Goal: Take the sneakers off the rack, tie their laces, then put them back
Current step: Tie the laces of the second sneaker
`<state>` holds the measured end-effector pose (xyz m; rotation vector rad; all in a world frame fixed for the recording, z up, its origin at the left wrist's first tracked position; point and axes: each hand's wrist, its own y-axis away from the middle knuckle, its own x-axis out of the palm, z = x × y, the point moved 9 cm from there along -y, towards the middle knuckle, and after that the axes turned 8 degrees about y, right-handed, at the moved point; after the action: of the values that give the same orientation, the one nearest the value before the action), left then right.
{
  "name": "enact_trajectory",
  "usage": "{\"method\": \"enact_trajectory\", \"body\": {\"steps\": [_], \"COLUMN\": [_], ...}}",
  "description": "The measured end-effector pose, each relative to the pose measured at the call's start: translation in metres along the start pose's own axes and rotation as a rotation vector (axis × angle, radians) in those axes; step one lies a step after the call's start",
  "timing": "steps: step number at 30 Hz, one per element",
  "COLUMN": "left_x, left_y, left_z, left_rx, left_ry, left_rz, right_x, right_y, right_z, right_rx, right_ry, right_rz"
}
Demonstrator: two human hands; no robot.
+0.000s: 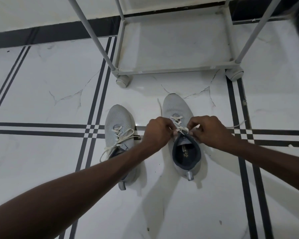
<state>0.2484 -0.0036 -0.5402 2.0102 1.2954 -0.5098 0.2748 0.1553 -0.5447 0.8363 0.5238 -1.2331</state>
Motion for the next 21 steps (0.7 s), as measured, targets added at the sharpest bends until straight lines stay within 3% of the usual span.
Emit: {"method": "enact_trajectory", "body": {"steps": [4,7,13,21], "left_x": [-0.007,-0.007,0.000,-0.003], "left_y": [-0.002,-0.002,0.016,0.009], "left_z": [-0.005,-0.007,0.020,0.028], "left_rx": [0.034,0.075,0.204,0.137], "left_ry": [0.036,-0.015,-0.334,-0.224], "left_rz": [-0.010,0.023,0.193,0.223], "right_x": [-0.002,-0.004,0.003,0.002], "right_y": [-0.004,-0.005,0.009,0.004], "right_z": [-0.003,0.004,-0.009,-0.022], "right_rx": [0.032,-0.062,-0.240,-0.153], "right_ry": [-0.117,0.029,0.428,0.453], "right_rz": [0.040,0.039,-0.007,0.019]}}
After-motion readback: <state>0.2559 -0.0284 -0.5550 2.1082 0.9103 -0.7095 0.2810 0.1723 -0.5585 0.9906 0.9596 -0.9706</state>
